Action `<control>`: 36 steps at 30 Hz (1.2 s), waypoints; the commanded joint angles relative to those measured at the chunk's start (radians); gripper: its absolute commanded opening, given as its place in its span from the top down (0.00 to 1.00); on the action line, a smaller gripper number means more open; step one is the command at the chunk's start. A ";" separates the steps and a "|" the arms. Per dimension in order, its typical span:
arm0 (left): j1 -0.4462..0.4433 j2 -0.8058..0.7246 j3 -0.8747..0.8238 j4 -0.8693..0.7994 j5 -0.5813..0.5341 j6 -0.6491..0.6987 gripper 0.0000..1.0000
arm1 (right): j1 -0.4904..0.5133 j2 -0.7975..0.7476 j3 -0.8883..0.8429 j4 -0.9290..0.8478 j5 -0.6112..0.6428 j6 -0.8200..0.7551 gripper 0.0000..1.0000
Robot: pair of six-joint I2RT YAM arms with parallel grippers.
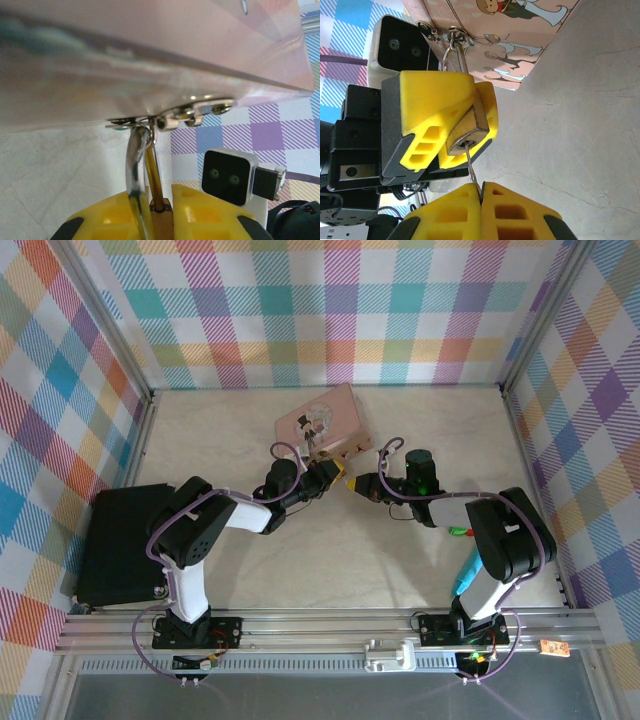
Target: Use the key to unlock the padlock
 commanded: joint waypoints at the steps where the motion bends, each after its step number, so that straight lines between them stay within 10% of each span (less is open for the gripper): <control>1: 0.000 0.014 0.004 0.114 0.032 -0.004 1.00 | 0.000 -0.011 0.027 0.058 -0.037 0.009 1.00; 36: -0.044 -0.046 -0.025 0.151 0.002 -0.046 1.00 | 0.020 0.048 0.019 0.180 0.132 0.282 1.00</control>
